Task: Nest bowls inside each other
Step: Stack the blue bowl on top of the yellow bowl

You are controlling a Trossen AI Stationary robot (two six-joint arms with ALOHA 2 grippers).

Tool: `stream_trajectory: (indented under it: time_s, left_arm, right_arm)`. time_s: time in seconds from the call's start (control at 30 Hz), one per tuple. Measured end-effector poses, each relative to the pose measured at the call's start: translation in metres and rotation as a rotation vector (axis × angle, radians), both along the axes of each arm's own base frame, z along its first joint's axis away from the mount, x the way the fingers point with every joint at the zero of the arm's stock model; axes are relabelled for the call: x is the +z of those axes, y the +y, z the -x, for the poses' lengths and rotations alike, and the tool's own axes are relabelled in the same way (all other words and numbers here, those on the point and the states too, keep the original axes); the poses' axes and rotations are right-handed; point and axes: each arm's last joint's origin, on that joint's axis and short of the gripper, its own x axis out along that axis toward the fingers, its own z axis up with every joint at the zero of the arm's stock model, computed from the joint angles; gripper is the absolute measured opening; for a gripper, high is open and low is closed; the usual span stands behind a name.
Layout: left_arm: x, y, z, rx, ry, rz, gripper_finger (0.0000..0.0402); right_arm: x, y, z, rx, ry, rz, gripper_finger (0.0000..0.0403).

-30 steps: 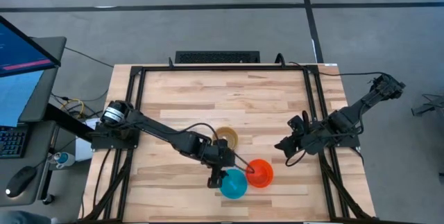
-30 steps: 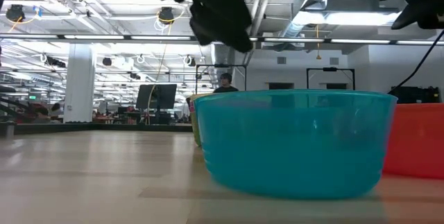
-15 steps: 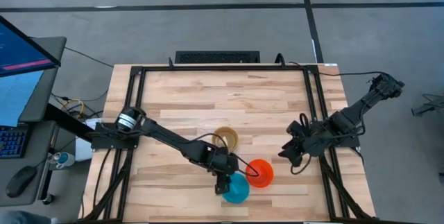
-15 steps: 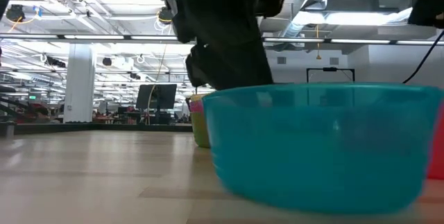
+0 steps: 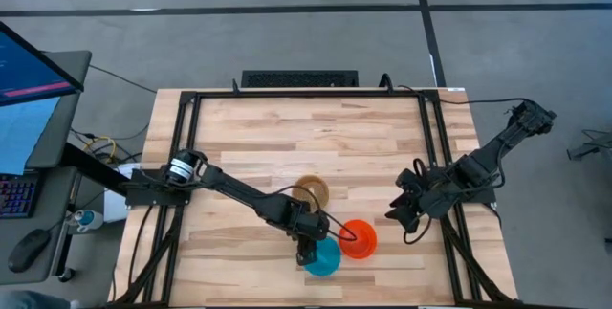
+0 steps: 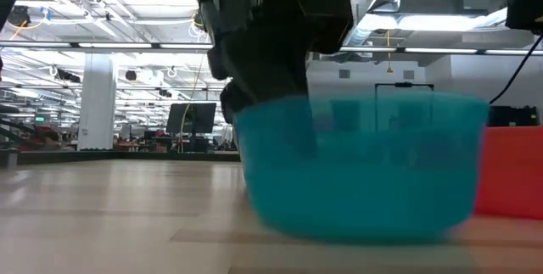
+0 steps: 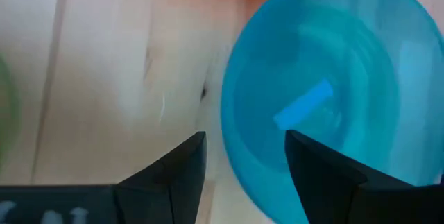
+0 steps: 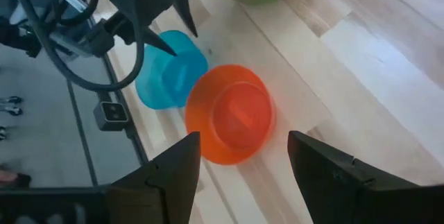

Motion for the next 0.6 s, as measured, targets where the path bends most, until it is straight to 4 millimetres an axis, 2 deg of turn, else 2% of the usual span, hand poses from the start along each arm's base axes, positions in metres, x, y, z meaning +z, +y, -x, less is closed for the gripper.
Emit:
stream_trajectory:
  time_s: [0.17, 0.23, 0.33, 0.47, 0.6]
  left_arm:
    - [-0.003, 0.003, 0.002, 0.001, 0.026, -0.026, 0.0185]
    - [-0.004, 0.006, 0.002, -0.015, 0.034, -0.031, 0.0171]
    - [-0.003, 0.008, 0.001, -0.035, 0.034, -0.03, 0.0122]
    - [0.006, 0.007, -0.003, -0.063, 0.018, -0.05, 0.0023]
    - [0.026, 0.01, -0.009, -0.08, 0.015, -0.07, 0.0008]
  right_arm:
    - [-0.002, -0.001, 0.002, 0.002, 0.023, 0.02, 0.024]
    - [-0.003, -0.002, 0.003, 0.001, 0.036, 0.032, 0.024]
    - [-0.004, -0.004, 0.003, -0.007, 0.046, 0.04, 0.024]
    - [-0.004, -0.007, 0.002, -0.029, 0.061, 0.046, 0.024]
    - [-0.005, -0.01, 0.0, -0.033, 0.061, 0.054, 0.024]
